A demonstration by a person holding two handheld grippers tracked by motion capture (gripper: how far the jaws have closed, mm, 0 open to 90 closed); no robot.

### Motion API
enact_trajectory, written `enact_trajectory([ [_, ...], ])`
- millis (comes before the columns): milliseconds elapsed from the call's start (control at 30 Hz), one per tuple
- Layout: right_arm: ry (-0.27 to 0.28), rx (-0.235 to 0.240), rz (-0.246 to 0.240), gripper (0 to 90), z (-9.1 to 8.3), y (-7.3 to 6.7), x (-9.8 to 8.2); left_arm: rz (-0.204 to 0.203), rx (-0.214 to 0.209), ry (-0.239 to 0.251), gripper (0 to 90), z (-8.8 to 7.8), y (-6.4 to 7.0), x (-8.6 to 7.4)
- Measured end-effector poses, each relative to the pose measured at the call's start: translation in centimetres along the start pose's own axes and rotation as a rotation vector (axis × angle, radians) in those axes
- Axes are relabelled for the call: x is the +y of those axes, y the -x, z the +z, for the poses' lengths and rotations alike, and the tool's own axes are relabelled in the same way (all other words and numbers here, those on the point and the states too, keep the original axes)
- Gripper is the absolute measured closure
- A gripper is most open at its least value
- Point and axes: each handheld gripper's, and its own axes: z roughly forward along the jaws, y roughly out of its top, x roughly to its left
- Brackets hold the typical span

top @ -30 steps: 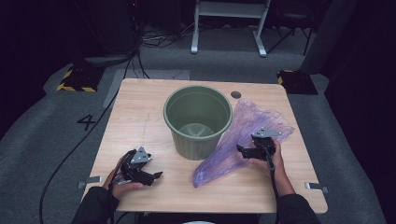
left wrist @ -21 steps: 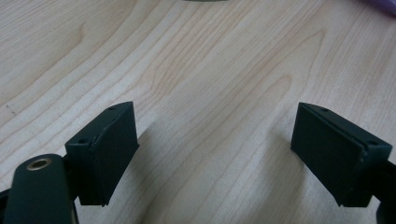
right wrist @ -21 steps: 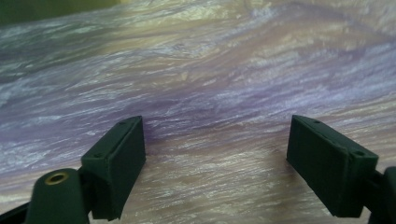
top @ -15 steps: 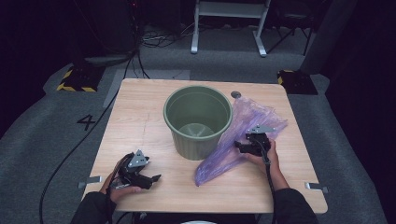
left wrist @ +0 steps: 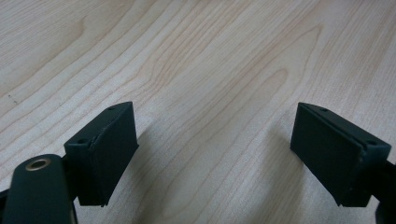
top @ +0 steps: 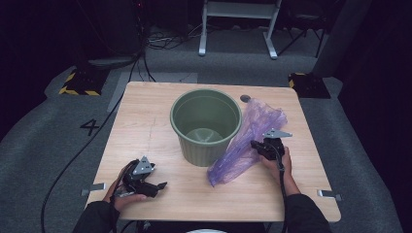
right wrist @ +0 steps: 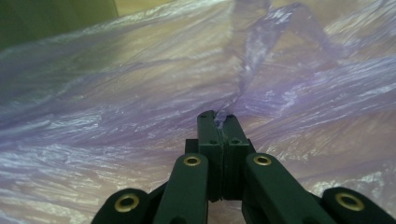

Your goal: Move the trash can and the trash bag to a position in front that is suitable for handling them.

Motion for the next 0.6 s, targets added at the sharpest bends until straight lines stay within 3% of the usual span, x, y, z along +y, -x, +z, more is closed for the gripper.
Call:
enact_trajectory([
  [167,0.063,0.018,0.006,90.0,-1.8,0.3,0.3,0.002,-0.004,0.0,14.2,0.0,-0.1,0.0],
  [367,0.125,0.023,-0.025,90.0,-3.6,0.3,0.8,0.003,-0.006,0.0,14.2,0.0,-0.1,0.0],
  [600,0.167,0.029,-0.035,90.0,-4.6,0.1,1.0,0.003,-0.005,0.0,14.2,0.0,-0.1,0.0],
])
